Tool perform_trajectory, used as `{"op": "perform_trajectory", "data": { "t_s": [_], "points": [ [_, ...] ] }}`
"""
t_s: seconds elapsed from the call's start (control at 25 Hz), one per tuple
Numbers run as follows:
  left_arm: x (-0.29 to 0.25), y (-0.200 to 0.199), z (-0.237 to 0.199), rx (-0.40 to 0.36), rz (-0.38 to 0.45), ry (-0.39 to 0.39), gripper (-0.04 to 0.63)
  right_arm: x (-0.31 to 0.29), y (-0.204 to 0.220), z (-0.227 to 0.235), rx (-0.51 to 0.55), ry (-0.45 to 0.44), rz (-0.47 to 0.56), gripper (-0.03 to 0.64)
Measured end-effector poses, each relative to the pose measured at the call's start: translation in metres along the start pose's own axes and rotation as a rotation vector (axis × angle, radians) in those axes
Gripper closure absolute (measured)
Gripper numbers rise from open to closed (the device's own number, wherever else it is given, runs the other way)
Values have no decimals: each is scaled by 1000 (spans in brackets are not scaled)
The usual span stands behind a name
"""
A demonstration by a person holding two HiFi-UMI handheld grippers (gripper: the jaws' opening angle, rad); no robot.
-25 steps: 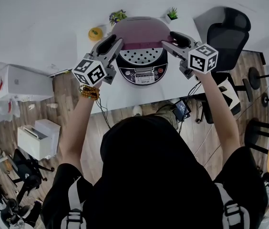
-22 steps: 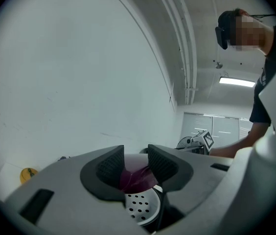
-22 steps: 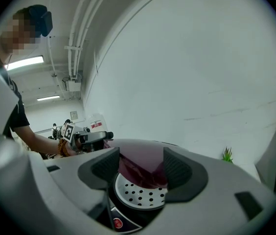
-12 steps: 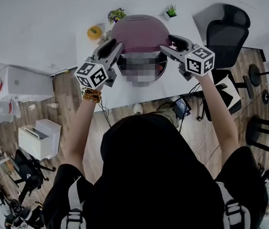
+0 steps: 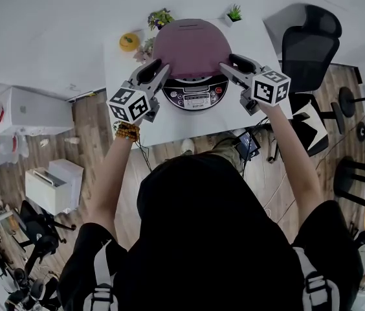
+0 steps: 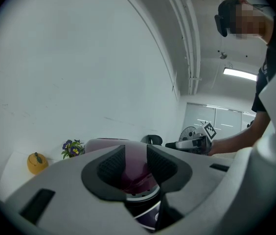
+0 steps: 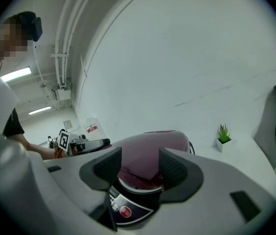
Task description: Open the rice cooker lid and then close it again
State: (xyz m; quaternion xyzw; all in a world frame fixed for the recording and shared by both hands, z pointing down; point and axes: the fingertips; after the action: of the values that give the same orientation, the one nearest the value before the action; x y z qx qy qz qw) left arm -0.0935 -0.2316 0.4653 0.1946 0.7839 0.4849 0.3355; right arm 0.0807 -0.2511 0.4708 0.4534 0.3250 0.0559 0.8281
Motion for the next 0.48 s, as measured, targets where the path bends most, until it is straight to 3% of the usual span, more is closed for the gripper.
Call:
{"op": "perform_trajectory", "data": {
  "t_s": [0.48],
  "points": [
    [-4,25,0,-50,-63,-39,482,-11,29,1,140,91,-110,382]
  ]
}}
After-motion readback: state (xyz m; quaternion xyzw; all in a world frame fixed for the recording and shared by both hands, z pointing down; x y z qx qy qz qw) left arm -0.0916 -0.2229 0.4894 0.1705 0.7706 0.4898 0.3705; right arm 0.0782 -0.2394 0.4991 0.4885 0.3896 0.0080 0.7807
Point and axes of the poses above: the fingertips, and each gripper's own axes: x backward along the fingers, z to its right, y out of its underside, and after that the axes turned 15 degrees about -z, right-handed
